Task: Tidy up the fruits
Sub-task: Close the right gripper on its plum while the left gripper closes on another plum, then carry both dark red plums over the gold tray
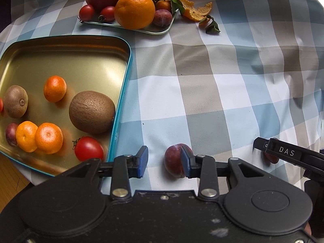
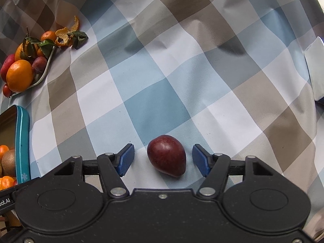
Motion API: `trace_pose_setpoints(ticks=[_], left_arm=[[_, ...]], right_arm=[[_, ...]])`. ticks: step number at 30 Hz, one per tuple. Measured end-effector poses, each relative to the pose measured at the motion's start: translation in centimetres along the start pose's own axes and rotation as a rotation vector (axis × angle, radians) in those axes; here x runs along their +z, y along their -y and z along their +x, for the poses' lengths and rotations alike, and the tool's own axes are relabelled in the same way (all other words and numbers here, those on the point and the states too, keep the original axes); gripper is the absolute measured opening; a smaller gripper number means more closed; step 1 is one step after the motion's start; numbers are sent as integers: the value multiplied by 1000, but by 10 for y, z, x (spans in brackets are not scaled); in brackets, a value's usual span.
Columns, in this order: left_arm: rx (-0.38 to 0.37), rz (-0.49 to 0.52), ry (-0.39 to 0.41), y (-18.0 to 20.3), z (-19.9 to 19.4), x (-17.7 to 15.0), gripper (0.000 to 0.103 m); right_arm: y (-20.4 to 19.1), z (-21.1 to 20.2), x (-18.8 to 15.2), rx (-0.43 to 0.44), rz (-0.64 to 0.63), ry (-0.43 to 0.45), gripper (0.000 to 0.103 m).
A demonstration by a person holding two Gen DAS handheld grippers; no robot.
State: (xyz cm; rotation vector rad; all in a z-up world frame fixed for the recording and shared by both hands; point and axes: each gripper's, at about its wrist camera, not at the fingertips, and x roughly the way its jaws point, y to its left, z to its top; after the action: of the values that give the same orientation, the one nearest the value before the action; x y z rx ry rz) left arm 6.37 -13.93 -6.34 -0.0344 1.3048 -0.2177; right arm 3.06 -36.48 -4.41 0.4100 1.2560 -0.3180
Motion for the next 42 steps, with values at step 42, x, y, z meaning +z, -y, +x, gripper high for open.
trace_pose_setpoints(ticks=[42], left_arm=[[-16,99,-35,20,24,-4,36]], right_arm=[[-12,-24,2,-11,-1,55,47]])
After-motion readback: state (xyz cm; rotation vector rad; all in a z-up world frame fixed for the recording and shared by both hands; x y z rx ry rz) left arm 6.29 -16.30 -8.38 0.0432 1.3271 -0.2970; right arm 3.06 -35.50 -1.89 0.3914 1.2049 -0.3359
